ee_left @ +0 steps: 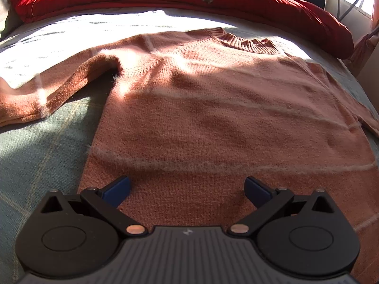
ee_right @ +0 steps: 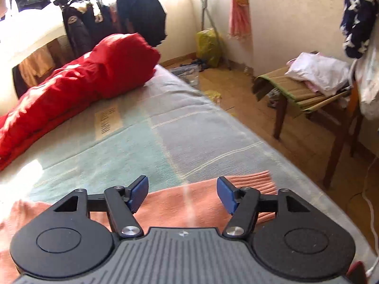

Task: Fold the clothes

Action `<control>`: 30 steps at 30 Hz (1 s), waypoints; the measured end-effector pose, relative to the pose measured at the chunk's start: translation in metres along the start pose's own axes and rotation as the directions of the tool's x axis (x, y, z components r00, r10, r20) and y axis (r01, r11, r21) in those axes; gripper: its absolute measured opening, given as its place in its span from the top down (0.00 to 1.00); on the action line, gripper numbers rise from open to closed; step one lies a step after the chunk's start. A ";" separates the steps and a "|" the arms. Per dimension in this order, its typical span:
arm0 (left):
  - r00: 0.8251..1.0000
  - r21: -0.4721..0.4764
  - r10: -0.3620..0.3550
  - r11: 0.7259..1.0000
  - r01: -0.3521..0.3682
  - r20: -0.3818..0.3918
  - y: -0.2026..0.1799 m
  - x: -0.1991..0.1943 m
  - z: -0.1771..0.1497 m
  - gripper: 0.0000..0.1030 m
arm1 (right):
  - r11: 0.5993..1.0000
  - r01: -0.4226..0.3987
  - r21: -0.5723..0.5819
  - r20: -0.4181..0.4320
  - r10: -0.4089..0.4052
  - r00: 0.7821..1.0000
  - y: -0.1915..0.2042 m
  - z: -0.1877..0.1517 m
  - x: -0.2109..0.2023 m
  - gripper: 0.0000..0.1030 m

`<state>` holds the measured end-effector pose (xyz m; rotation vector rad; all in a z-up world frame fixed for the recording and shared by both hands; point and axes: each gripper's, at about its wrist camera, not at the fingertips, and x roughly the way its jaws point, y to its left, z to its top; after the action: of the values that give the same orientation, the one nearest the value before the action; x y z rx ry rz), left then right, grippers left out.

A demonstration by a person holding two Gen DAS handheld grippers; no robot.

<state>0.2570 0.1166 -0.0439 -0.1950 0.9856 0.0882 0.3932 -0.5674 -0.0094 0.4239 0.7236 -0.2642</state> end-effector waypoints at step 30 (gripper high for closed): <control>0.998 -0.051 -0.044 0.998 0.047 0.046 0.015 -0.004 -0.004 0.01 | 0.917 -0.360 -0.173 -0.343 0.287 0.894 0.303 -0.046 0.077 0.00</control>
<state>0.2491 0.1302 -0.0441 -0.2623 0.9343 0.0765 0.5356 -0.2856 -0.0084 0.3593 0.9666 0.2117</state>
